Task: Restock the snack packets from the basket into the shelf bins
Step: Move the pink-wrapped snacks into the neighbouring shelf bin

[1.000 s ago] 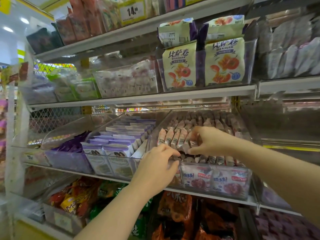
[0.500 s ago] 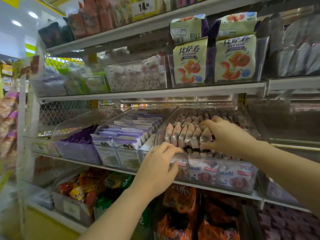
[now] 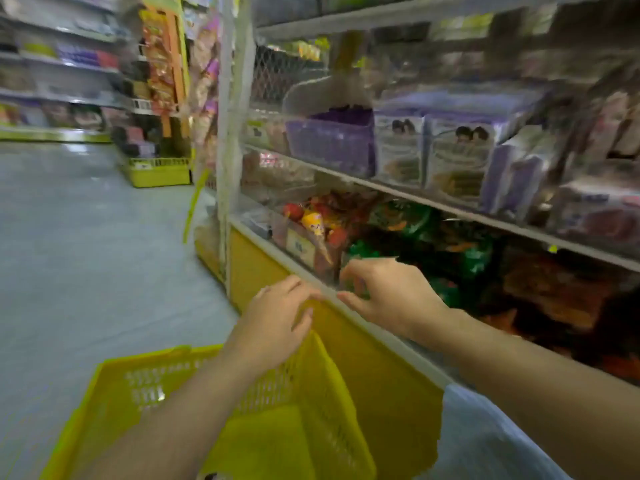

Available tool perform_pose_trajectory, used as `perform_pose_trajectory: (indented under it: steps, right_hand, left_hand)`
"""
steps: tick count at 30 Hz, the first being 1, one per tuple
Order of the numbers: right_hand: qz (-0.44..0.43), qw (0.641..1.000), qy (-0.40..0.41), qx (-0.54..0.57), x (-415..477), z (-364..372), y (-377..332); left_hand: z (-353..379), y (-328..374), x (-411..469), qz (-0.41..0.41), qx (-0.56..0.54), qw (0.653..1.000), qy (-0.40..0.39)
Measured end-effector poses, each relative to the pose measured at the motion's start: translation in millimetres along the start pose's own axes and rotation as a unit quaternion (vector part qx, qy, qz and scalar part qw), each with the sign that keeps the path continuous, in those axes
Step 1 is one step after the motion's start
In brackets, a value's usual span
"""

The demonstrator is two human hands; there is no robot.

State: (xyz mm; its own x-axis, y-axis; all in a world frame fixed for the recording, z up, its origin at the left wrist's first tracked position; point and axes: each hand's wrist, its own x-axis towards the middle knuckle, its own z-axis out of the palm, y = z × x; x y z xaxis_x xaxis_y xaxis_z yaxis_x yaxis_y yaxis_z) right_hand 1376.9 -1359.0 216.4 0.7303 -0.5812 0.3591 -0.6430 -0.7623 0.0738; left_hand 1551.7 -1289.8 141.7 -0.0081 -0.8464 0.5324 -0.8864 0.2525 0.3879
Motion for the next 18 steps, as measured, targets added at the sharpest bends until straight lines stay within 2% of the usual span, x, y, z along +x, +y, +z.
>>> perform_pose_trajectory:
  steps: [3,6,8,11,15,18]
  right_hand:
    - [-0.022,0.995,-0.087,0.043,19.9,83.8,-32.0]
    - [-0.076,0.975,-0.202,0.054,26.2,163.9,-67.8]
    - [-0.113,0.947,-0.294,0.064,22.7,213.1,-92.6]
    - [-0.155,0.893,-0.413,0.091,14.0,277.3,-125.8]
    - [-0.17,0.83,-0.513,0.134,-0.7,341.8,-153.5]
    - [-0.178,0.787,-0.568,0.165,-15.2,376.7,-168.6]
  left_hand:
    - [9.0,-60.7,-52.5,-0.099,0.01,0.993,-0.062]
    - [22.3,-113.6,-102.6,-0.198,0.039,0.96,-0.193]
    - [34.5,-143.3,-135.7,-0.269,0.055,0.918,-0.284]
    - [56.5,-179.6,-176.1,-0.342,0.052,0.858,-0.38]
    - [77.2,-213.3,-206.4,-0.396,0.046,0.775,-0.491]
    - [86.3,-225.4,-218.0,-0.401,0.044,0.686,-0.605]
